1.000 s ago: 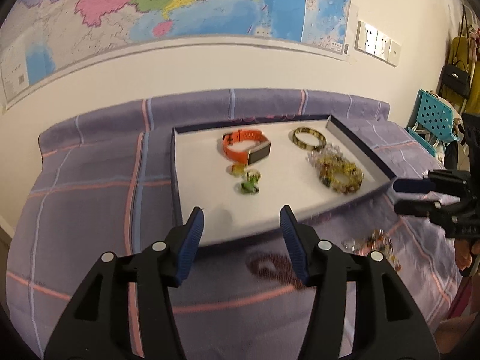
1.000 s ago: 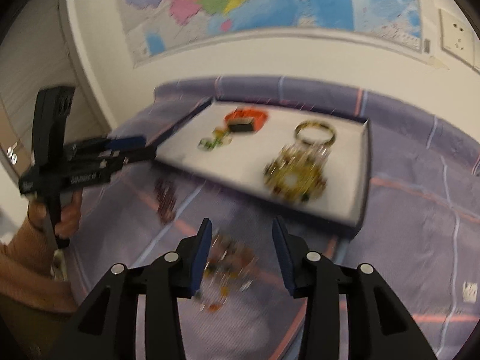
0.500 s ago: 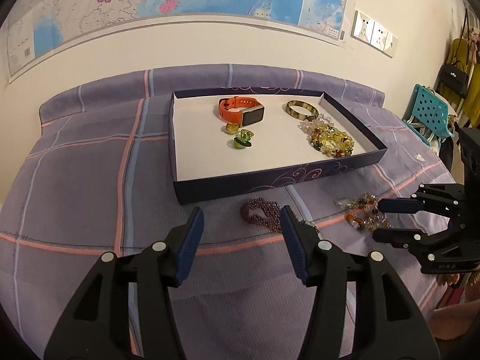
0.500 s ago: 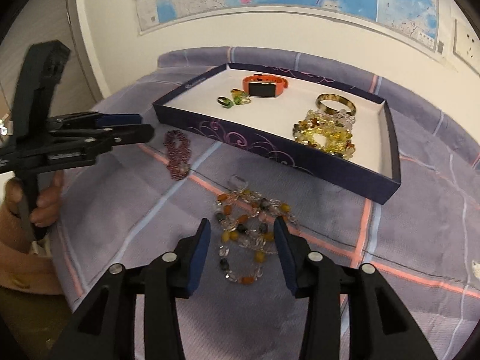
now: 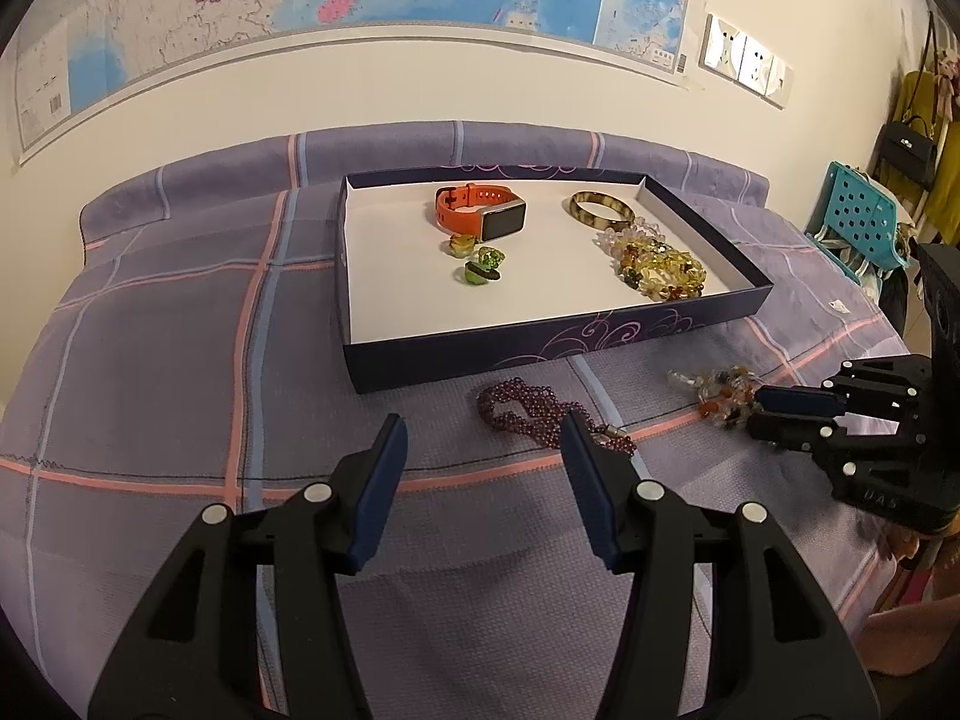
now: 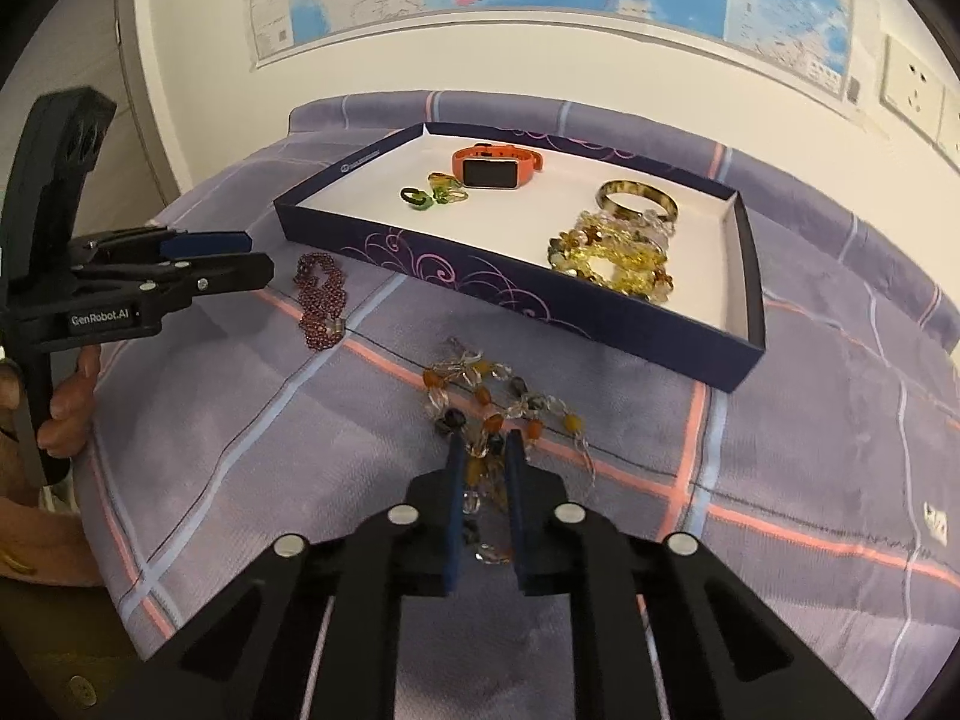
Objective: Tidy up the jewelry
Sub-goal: 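Move both open tools back to the remaining bracelets beside the box, then grasp the dark red garnet bracelet with left tool while right tool grasps the amber-and-clear beaded bracelet, then lift the garnet bracelet with left tool while right tool lifts the beaded bracelet toward the box, then carry the garnet bracelet over the box with left tool while right tool carries the beaded bracelet there, then lower the beaded bracelet into the box with right tool while left tool lowers the garnet bracelet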
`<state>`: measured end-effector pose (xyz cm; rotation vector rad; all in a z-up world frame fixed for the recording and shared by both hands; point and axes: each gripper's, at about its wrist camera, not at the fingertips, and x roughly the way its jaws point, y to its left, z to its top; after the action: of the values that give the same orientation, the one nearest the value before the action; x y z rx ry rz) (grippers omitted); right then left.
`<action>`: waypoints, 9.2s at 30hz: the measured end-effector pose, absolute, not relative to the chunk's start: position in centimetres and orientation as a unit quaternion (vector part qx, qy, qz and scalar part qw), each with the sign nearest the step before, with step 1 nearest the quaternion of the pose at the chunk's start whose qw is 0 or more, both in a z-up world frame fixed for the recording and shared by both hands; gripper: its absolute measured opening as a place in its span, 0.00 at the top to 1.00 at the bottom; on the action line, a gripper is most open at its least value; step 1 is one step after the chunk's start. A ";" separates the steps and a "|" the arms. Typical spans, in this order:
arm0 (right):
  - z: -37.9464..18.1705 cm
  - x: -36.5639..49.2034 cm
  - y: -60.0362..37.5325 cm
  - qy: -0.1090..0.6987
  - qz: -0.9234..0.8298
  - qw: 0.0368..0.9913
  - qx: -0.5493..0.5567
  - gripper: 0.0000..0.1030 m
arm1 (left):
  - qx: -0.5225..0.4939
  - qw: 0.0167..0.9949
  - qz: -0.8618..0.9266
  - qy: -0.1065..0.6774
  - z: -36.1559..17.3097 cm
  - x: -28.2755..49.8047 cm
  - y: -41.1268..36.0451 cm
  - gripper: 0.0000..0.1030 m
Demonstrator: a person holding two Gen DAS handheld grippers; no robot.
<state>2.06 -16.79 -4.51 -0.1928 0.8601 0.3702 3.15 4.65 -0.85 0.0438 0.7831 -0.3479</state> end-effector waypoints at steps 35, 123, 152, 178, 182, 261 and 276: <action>-4.4 3.3 -17.9 0.424 0.185 0.885 -0.062 0.87 | 0.039 0.894 -0.193 0.402 -1.6 4.1 2.8 0.46; 3.8 3.1 -19.3 0.333 0.237 0.912 0.024 0.89 | -0.002 0.889 -0.234 0.394 1.6 3.7 3.2 0.94; 7.2 6.2 -19.7 0.299 0.223 0.928 0.008 0.89 | 0.009 0.901 -0.237 0.363 4.4 5.9 2.6 0.94; 7.2 9.4 -20.3 0.299 0.210 0.931 0.015 0.89 | 0.013 0.903 -0.233 0.361 4.5 8.9 2.2 0.94; 7.1 10.0 -20.3 0.301 0.209 0.930 0.017 0.89 | 0.014 0.903 -0.229 0.364 4.3 9.4 2.1 0.94; 0.2 14.4 -21.6 0.392 0.190 0.899 0.045 0.94 | 0.019 0.882 -0.177 0.437 -1.0 14.2 1.0 0.90; -0.4 13.3 -21.5 0.395 0.183 0.900 0.036 0.91 | 0.035 0.888 -0.171 0.425 -0.8 13.0 0.9 0.72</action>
<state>13.31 -21.52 -0.43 0.0752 0.8166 0.3786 12.98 0.88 -0.78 0.0717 0.8829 -0.3545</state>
